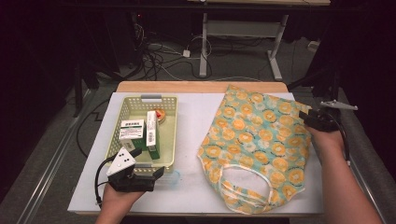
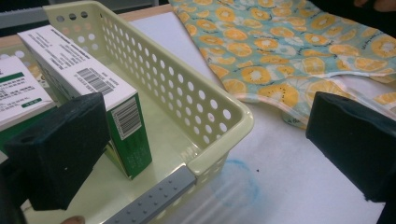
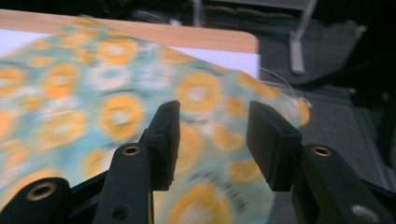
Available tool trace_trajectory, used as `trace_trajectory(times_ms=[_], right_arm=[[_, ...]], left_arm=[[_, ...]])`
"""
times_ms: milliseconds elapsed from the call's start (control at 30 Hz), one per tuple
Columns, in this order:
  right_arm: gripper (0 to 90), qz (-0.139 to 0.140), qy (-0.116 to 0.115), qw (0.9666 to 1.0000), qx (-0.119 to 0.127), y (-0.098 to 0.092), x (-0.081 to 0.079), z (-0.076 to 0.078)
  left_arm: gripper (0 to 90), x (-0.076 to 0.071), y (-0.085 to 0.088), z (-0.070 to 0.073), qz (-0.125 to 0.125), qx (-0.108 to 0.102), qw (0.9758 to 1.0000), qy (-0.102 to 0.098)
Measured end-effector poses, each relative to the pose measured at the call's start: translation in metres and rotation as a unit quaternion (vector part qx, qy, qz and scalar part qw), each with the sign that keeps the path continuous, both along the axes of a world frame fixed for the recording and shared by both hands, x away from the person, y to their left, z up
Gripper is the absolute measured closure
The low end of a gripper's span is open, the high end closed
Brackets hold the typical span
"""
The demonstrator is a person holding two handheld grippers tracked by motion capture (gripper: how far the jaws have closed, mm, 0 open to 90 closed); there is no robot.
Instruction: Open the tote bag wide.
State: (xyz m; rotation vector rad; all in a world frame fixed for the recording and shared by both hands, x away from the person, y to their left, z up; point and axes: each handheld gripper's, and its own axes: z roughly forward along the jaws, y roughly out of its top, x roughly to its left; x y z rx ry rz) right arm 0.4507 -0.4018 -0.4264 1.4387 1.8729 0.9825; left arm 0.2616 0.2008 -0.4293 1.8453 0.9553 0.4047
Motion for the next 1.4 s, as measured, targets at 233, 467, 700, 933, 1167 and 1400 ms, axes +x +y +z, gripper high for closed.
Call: trace_trajectory(times_ms=[233, 467, 700, 933, 1167, 1400], right_arm=[[54.6, 0.072, -0.012, 0.9974, 0.0, 0.037, -0.09, 0.005], [54.7, 0.142, -0.024, 0.9894, 0.017, 0.075, -0.167, 0.004], [54.4, 0.227, -0.002, 0.9735, 0.028, 0.122, -0.198, -0.003], [55.0, 0.325, 0.029, 0.9447, 0.036, 0.185, -0.219, -0.011], [56.6, 0.389, 0.057, 0.919, -0.022, 0.238, -0.239, -0.03], [83.8, 0.38, 0.069, 0.9198, -0.068, 0.238, -0.235, -0.039]], left_arm=[[0.0, -0.005, -0.005, 0.0, -0.006, -0.001, 0.9999, -0.008], [0.0, -0.005, -0.009, 0.0, -0.009, 0.003, 0.9999, -0.011], [0.0, -0.003, -0.011, -0.001, -0.014, 0.005, 0.9998, -0.01], [0.0, -0.004, -0.01, -0.002, -0.012, 0.005, 0.9999, -0.009], [0.0, -0.006, -0.008, 0.0, -0.011, 0.002, 0.9999, -0.012], [0.0, -0.007, -0.007, 0.0, -0.009, 0.002, 0.9999, -0.013]])
